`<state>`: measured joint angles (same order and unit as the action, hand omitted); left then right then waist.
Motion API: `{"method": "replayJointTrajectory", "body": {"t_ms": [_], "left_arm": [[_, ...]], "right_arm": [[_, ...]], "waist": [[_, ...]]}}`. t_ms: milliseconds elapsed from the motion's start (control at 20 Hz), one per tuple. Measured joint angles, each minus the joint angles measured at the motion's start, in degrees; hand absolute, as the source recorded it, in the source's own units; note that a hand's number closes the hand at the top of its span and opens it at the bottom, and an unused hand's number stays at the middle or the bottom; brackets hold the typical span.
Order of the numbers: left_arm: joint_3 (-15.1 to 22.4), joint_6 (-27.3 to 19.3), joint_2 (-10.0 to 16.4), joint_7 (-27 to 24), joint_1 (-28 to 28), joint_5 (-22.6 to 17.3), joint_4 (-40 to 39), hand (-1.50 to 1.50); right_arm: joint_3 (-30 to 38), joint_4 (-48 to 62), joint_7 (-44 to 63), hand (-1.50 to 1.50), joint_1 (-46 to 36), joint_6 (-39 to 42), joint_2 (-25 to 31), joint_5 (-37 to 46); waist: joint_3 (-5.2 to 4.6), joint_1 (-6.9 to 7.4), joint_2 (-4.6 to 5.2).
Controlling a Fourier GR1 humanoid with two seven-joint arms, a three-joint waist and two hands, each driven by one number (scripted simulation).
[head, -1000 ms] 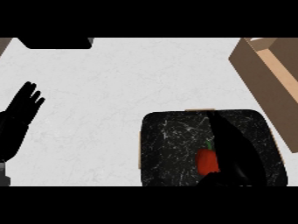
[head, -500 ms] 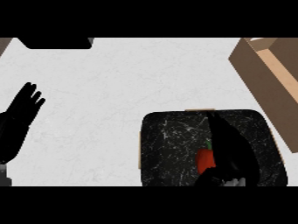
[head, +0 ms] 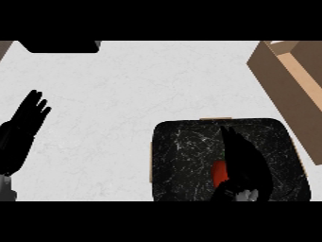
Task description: Pick the bell pepper from the tray and place it in the cardboard box
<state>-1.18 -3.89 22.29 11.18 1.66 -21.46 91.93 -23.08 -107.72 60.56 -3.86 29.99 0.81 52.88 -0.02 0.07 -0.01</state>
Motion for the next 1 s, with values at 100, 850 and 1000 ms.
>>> {"method": "replayJointTrajectory", "body": {"t_ms": [100, 850, 1000], "left_arm": [[0.09, -0.10, -0.40, 0.22, -0.16, 0.51, 0.46, 0.00], [-2.64, 1.60, -2.54, 2.16, -0.35, 2.60, 1.75, 0.00], [-3.43, 2.44, -3.08, 2.60, -0.41, 3.11, 2.15, 0.00]], "right_arm": [[-0.13, 1.05, 0.20, -1.50, -0.02, -0.31, -0.06, 0.09], [1.16, 4.61, -3.82, 1.50, 2.46, -1.98, 0.07, 4.00], [1.52, 5.15, -5.99, 1.50, 2.03, -2.39, 0.63, 5.23]], "waist": [[0.00, 0.05, -0.01], [0.02, -0.04, -0.03], [0.01, -0.03, -0.03]]}}
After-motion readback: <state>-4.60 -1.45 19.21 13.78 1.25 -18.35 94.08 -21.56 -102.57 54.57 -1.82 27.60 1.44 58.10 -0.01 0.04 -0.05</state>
